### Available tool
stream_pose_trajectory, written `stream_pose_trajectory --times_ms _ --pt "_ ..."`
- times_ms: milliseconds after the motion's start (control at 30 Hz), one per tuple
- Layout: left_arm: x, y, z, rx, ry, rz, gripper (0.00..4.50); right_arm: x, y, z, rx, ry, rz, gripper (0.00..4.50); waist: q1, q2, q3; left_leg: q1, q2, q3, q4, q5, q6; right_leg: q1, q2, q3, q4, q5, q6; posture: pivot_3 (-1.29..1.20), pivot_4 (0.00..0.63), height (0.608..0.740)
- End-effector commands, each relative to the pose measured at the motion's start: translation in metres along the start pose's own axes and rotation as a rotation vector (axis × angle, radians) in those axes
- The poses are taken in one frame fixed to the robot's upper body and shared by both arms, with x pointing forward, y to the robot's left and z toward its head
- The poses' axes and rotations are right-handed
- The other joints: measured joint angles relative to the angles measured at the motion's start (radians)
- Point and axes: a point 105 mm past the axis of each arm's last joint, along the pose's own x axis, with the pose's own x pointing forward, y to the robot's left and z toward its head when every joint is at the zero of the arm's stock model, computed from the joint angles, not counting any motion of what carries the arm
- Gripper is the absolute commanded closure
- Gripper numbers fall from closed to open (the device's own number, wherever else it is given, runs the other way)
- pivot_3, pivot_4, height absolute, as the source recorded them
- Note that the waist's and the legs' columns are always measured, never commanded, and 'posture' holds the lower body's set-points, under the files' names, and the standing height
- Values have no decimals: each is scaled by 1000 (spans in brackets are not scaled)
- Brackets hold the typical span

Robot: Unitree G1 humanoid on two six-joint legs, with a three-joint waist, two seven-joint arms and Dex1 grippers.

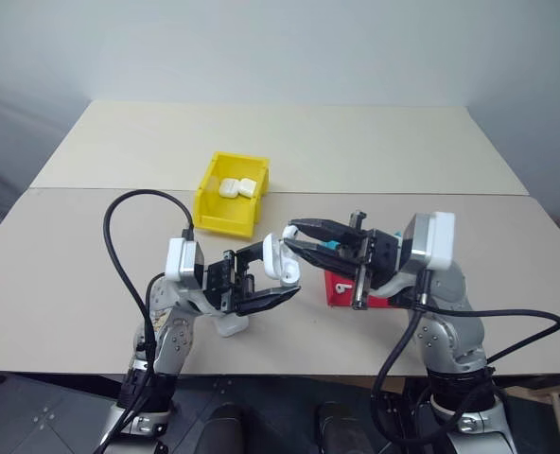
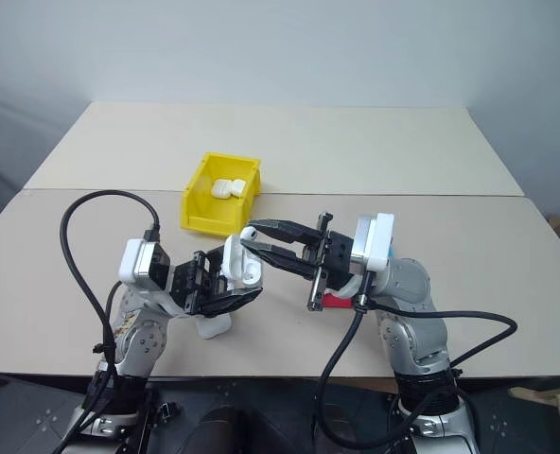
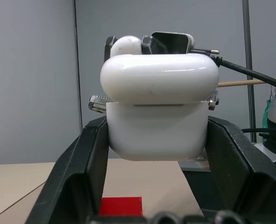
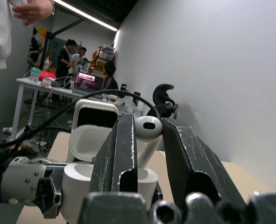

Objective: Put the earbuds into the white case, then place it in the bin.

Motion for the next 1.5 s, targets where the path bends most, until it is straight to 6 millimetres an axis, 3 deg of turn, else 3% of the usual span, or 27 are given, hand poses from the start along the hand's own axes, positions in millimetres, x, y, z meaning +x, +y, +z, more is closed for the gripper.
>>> stream_pose_trajectory --times_ms 33,433,667,933,1000,1100,1233,1367,1500 --pt "5 -5 7 43 -16 -29 1710 0 0 5 -49 -9 10 3828 0 0 0 0 0 0 0 0 0 0 0 0 0 0 0 0 150 740" --pt "6 -3 6 52 -18 -22 1710 -5 1 2 -43 22 47 3828 0 0 0 0 0 0 0 0 0 0 0 0 0 0 0 0 150 740" --pt "7 -1 4 64 -19 -9 1710 -7 4 1 -70 44 61 1613 0 0 0 0 0 0 0 0 0 0 0 0 0 0 0 0 150 740" --pt "-2 -3 -1 72 19 2 1710 -19 -6 11 -92 86 53 1613 0 0 0 0 0 0 0 0 0 0 0 0 0 0 0 0 150 740" --pt "-13 -5 -3 91 59 7 1710 -31 -19 12 -69 201 27 1613 1 0 0 0 0 0 0 0 0 0 0 0 0 0 0 0 150 740" --pt "-35 -15 -2 116 119 24 1710 -59 -51 -6 -35 582 -39 1613 -4 0 0 0 0 0 0 0 0 0 0 0 0 0 0 0 150 740" --pt "-46 -29 2 122 153 53 1710 -84 -82 -15 0 907 -3 1613 -6 0 0 1 1 0 -1 0 0 -1 0 0 0 -1 -3 0 150 740" --pt "-47 -36 2 122 156 89 1710 -89 -106 -22 -15 1129 93 1613 -9 1 0 0 1 0 -1 0 0 -2 1 0 0 -1 -3 0 150 740" --pt "-46 -40 1 121 154 133 1710 -78 -125 -40 -97 1286 209 1613 -9 1 0 -1 1 0 -1 0 0 -2 1 -1 0 -1 -3 0 150 740"
